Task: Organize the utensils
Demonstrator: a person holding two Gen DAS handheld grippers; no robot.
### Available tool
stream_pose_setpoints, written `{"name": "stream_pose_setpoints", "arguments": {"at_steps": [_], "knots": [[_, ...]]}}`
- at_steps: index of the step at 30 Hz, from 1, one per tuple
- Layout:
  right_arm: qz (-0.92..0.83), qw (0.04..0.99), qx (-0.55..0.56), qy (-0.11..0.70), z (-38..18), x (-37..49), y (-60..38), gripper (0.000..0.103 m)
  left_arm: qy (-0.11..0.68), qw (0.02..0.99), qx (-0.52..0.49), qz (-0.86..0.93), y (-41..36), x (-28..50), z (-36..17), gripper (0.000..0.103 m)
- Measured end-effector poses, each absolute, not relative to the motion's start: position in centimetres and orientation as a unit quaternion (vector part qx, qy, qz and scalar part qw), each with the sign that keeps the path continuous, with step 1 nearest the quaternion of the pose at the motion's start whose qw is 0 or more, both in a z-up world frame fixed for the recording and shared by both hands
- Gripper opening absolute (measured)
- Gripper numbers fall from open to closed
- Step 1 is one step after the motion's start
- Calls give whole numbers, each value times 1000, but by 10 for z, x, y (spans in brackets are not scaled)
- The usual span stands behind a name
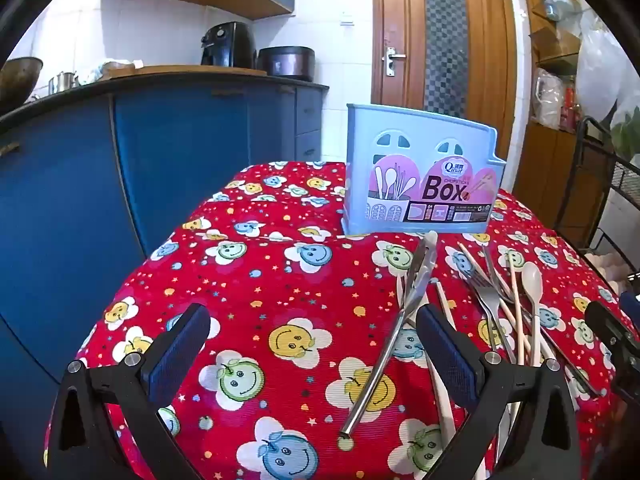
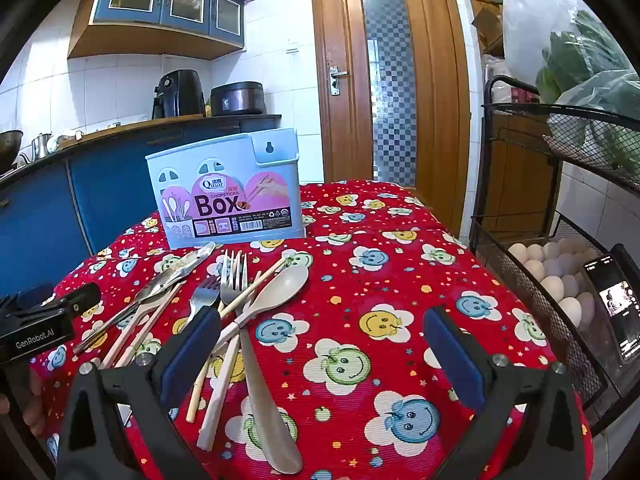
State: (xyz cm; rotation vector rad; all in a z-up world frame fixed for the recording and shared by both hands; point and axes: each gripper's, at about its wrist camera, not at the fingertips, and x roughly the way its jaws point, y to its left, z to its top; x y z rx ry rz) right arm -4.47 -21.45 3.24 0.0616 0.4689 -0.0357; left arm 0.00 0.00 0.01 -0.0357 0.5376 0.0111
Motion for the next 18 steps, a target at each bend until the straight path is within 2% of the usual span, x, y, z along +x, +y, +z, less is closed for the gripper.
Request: {"name": "stream_pose_setpoints", "arguments": {"at_steps": [18], "knots": [[-18,972,31,233,32,-44,-215,103,265,964,-15,6,0,0,0,102]]}}
